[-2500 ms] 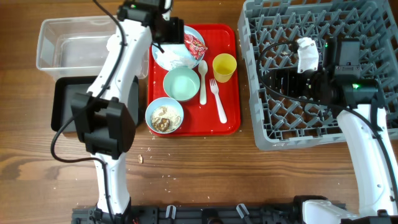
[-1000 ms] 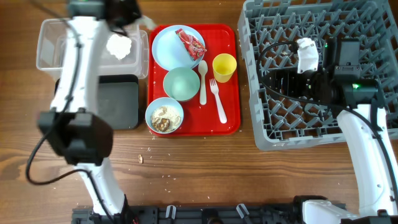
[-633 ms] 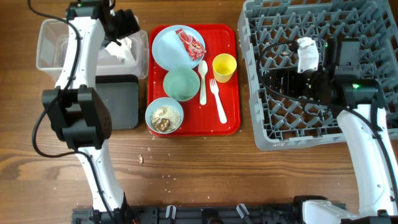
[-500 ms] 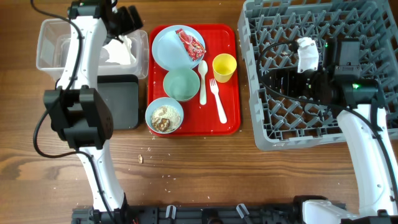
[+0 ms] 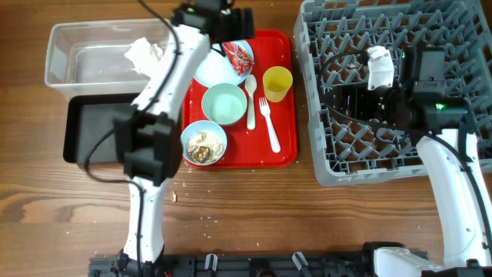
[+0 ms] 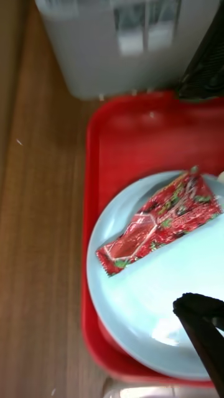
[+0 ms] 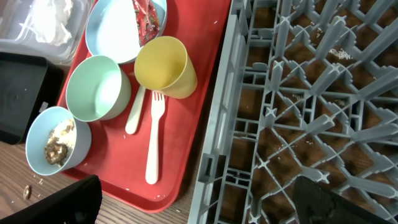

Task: Sort waste into correct bins and load items into the dishwasher rack
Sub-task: 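Grasp the red wrapper from the blue plate with the left gripper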

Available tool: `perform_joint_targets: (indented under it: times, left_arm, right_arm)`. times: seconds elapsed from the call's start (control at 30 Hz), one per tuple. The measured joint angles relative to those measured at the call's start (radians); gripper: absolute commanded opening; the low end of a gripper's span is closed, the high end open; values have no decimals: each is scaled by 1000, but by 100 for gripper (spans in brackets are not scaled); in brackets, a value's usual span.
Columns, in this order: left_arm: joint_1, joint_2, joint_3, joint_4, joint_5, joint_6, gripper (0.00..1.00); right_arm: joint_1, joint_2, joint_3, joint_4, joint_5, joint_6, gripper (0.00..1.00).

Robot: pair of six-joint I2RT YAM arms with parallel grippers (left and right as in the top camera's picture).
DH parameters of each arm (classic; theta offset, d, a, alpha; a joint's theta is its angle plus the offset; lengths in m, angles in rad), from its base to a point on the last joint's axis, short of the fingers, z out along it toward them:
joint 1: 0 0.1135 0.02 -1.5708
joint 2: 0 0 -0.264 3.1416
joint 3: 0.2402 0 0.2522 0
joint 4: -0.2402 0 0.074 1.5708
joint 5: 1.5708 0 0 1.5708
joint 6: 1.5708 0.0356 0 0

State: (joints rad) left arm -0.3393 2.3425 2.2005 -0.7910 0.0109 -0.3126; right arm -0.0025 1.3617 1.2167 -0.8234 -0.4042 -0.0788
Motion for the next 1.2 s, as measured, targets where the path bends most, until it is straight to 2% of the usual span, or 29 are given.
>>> perform_joint_targets:
  times: [0.17,0.33,0.5,0.6,0.67,0.73,0.8,0.83,1.2]
  left_arm:
    - [-1,149,0,35,-45,-1,98]
    - [0,179,-2,51,-52,-8,98]
    - [0,187,-2,68,-56,-9,94]
    - [-1,209,0,71,-71,-7,88]
    - [-1,209,7,65,-72,-7,81]
    - [-1,211,8,60,-77,-3,48]
    - [-1,212,8,55,-78,-6,9]
    - [-1,212,8,53,-79,-8,4]
    - [14,179,11,-59,-70,-7,4]
  right_arm:
    - [0,0,0,0,0,0,100]
    - [0,0,0,-1,0,0,100]
    - [0,0,0,-3,0,0,100]
    - [0,0,0,-9,0,0,100]
    - [0,0,0,-14,0,0,100]
    - [0,0,0,-22,0,0,100]
    - [0,0,0,-27,0,0,100]
    - [0,0,0,-27,0,0,100]
    - [0,0,0,-27,0,0,100]
